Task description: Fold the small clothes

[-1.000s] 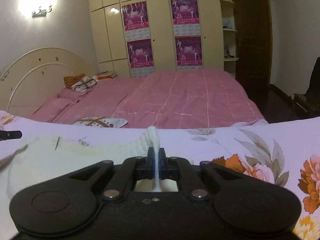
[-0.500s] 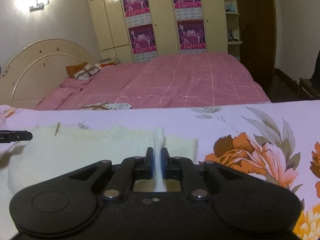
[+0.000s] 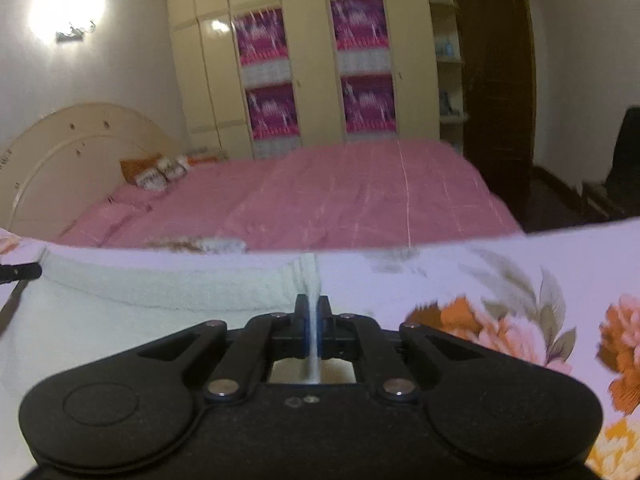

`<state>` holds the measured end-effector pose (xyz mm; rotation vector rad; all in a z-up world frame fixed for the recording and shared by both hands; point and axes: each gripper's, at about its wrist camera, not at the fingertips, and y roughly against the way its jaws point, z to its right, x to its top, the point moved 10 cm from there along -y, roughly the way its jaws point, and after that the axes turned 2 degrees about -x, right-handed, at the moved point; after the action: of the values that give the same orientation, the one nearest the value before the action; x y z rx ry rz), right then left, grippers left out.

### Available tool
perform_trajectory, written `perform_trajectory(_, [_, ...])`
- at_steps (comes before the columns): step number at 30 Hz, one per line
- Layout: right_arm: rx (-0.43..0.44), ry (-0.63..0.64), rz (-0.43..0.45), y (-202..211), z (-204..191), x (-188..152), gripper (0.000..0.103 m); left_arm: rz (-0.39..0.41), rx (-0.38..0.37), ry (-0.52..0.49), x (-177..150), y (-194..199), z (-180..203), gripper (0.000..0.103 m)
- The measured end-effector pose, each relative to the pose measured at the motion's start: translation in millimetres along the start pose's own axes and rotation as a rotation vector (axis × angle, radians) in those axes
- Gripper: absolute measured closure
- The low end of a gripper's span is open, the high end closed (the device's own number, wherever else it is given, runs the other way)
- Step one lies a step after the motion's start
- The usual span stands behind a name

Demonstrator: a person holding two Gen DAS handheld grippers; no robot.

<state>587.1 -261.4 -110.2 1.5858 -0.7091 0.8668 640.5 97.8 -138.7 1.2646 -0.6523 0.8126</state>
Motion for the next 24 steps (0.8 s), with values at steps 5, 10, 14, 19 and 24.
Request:
perform_trajectory(5, [-0.019, 0.014, -0.101, -21, -1, -18, 0.097, -0.010, 0.006, -0.008, 0, 2, 2, 0.080])
perform_trajectory(10, [-0.035, 0.066, 0.023, 13, -12, 7, 0.067, 0.135, 0.013, -0.079, 26, 36, 25, 0.028])
perform_trajectory(14, [0.100, 0.112, -0.037, 0, -69, 2, 0.069, 0.016, -0.141, -0.184, 11, 15, 100, 0.028])
perform_trajectory(19, [0.141, 0.182, -0.111, -21, -114, -21, 0.069, -0.070, -0.141, -0.162, -14, -7, 113, 0.028])
perform_trajectory(24, [-0.018, 0.160, -0.095, -15, -57, -19, 0.069, -0.019, -0.044, -0.092, -14, 13, 45, 0.028])
